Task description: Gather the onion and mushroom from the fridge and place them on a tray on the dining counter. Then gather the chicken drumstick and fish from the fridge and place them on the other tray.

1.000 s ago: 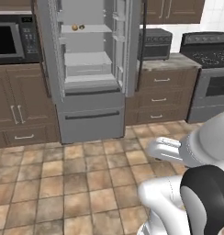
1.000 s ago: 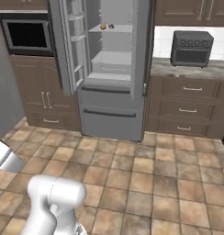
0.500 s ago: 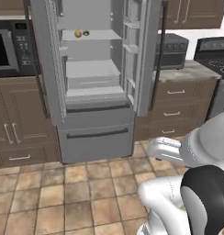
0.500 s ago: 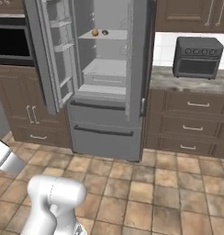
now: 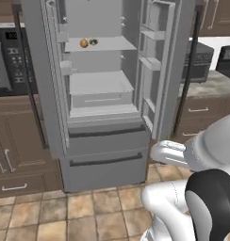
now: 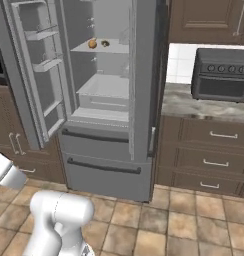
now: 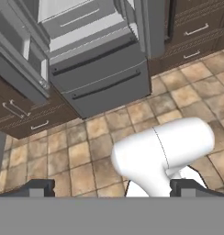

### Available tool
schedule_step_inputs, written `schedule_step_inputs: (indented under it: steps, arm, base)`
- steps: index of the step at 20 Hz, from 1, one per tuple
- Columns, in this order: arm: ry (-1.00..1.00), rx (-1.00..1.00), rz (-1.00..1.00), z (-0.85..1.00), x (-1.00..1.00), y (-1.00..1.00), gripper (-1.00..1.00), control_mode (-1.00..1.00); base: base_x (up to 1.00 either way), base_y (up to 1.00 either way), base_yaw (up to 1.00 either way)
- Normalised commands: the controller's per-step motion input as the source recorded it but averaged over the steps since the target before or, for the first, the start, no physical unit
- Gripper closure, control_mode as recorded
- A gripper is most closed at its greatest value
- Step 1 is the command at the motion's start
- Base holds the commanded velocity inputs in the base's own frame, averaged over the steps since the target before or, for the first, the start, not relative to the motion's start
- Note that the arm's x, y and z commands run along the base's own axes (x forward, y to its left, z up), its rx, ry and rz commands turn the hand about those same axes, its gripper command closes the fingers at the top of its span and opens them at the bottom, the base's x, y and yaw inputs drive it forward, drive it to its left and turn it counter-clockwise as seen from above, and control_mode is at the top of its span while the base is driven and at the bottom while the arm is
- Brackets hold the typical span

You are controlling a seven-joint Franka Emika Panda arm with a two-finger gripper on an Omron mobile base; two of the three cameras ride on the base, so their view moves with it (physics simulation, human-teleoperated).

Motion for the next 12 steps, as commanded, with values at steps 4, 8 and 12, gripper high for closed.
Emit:
schedule_step_inputs:
  steps: [4,8,12]
  arm:
    - [0.00,0.00,0.00,0.00,0.00,0.00,-1.00,1.00]
    - [0.00,0.00,0.00,0.00,0.00,0.00,-1.00,1.00]
    - [0.00,0.00,0.00,0.00,0.00,0.00,-1.00,1.00]
  base:
    - [0.78,-0.07,0.09]
    - [0.71,-0.01,0.09]
    - [0.66,0.00,0.05]
